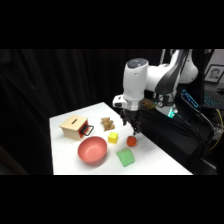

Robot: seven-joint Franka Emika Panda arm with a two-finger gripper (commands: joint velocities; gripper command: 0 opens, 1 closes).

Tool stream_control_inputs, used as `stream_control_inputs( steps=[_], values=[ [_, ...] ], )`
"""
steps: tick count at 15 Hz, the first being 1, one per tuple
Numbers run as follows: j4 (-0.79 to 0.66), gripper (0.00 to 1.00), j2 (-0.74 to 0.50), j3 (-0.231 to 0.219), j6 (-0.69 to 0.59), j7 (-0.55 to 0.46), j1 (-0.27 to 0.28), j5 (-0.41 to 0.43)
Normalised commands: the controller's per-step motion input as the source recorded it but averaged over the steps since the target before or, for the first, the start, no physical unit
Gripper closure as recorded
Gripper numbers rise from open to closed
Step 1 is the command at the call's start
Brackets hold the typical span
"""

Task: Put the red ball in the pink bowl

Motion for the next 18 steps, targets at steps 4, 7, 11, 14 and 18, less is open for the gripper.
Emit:
stream_control_inputs(
  steps=[4,7,11,14,18],
  values=[
    [-0.22,0.0,-0.05,0.034,0.31,0.2,0.033,-0.081],
    [-0.13,0.0,0.06,-0.008,0.36,0.14,-0.004,-0.104],
    [-0.08,0.0,0.14,-0.036,0.35,0.09,0.01,-0.075],
    [-0.05,0.0,0.16,-0.081,0.32,0.07,0.034,-0.049],
    [-0.03,0.0,0.17,-0.12,0.3,0.04,0.067,-0.027]
  ],
)
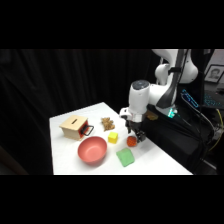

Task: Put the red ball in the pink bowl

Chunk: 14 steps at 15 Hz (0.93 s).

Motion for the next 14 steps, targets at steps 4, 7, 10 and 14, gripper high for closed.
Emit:
stream_control_inputs(
  steps=[4,7,10,14],
  values=[
    [-0.01,0.0,0.17,-0.114,0.3,-0.06,0.08,0.051],
    [-0.01,0.0,0.12,-0.08,0.28,-0.16,0.078,0.132],
    [0.0,0.35,0.08,-0.06,0.27,-0.21,0.07,0.165],
    [0.01,0.69,0.03,-0.074,0.18,-0.2,0.077,0.157]
  ],
)
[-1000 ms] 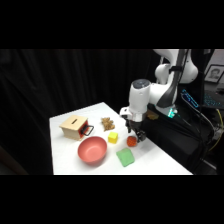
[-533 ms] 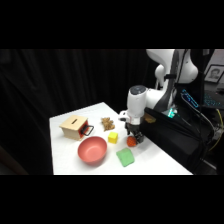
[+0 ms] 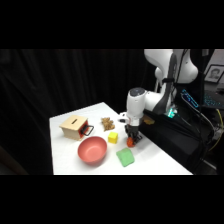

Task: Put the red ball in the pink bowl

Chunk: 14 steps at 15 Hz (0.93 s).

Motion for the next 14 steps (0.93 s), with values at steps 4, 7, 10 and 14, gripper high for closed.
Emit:
stream_control_inputs(
  steps=[4,7,10,14],
  values=[
    [0.0,1.0,-0.03,-0.085,0.05,-0.18,0.089,0.131],
    [-0.05,0.97,-0.19,-0.075,-0.11,-0.21,0.101,0.076],
    [-0.07,0.98,-0.36,0.084,-0.35,-0.32,-0.032,0.177],
    [-0.01,0.98,-0.43,0.077,-0.5,-0.28,-0.053,0.125]
  ],
)
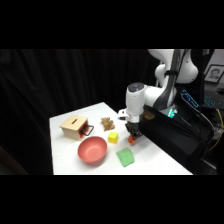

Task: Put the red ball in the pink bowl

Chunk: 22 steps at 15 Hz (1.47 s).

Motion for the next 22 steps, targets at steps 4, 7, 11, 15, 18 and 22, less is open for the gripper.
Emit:
stream_control_inputs(
  steps=[4,7,11,15,18,22],
  values=[
    [0.13,0.98,-0.37,0.045,-0.53,-0.21,-0.061,0.018],
    [0.24,0.98,-0.23,0.042,-0.49,-0.18,-0.083,-0.035],
    [0.34,0.98,-0.04,0.011,-0.38,-0.16,-0.109,-0.073],
    [0.39,0.98,0.08,-0.02,-0.29,-0.17,-0.107,-0.076],
    [0.44,0.98,0.15,-0.032,-0.26,-0.19,-0.091,-0.06],
    [0.48,0.98,0.27,-0.024,-0.15,-0.12,-0.058,-0.088]
  ],
)
